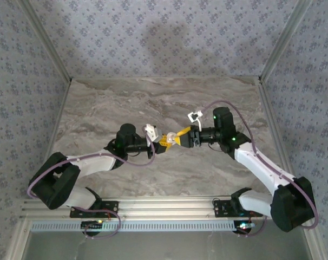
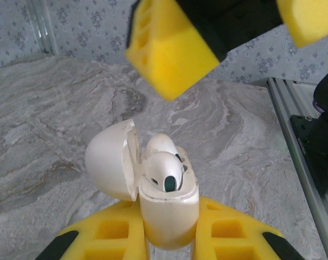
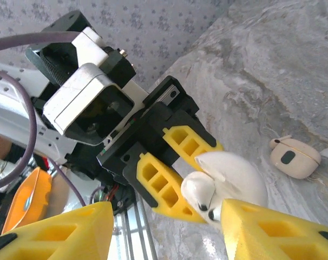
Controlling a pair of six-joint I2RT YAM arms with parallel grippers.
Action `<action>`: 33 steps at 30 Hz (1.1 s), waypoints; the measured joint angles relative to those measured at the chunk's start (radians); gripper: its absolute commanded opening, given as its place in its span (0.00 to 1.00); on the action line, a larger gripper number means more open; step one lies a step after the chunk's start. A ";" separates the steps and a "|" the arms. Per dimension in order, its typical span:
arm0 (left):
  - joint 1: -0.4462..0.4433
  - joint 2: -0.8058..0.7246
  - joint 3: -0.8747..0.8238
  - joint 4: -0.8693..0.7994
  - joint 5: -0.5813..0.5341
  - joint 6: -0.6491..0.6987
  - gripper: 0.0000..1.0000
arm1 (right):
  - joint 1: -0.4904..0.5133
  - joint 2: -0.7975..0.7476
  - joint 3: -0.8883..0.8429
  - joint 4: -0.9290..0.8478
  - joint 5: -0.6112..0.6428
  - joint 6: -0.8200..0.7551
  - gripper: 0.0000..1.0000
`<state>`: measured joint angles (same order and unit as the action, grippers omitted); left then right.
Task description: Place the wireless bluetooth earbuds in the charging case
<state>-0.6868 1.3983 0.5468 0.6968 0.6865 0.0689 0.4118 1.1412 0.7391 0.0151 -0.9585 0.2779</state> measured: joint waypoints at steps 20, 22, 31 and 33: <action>0.004 -0.002 0.061 -0.021 0.103 -0.028 0.14 | 0.040 0.173 0.103 0.004 -0.069 -0.024 0.53; 0.004 -0.004 0.064 -0.027 0.107 -0.028 0.14 | 0.035 0.168 0.102 -0.004 -0.082 -0.031 0.52; -0.001 -0.011 0.099 -0.121 0.103 -0.046 0.14 | -0.021 -0.022 -0.009 0.036 -0.067 -0.035 0.52; 0.004 -0.008 0.118 -0.169 0.072 -0.064 0.14 | -0.029 -0.047 -0.035 0.045 -0.056 -0.027 0.52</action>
<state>-0.6827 1.3899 0.6647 0.5282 0.7582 0.0048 0.3828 1.0946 0.7040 0.0605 -1.0145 0.2504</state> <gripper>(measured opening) 0.181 0.521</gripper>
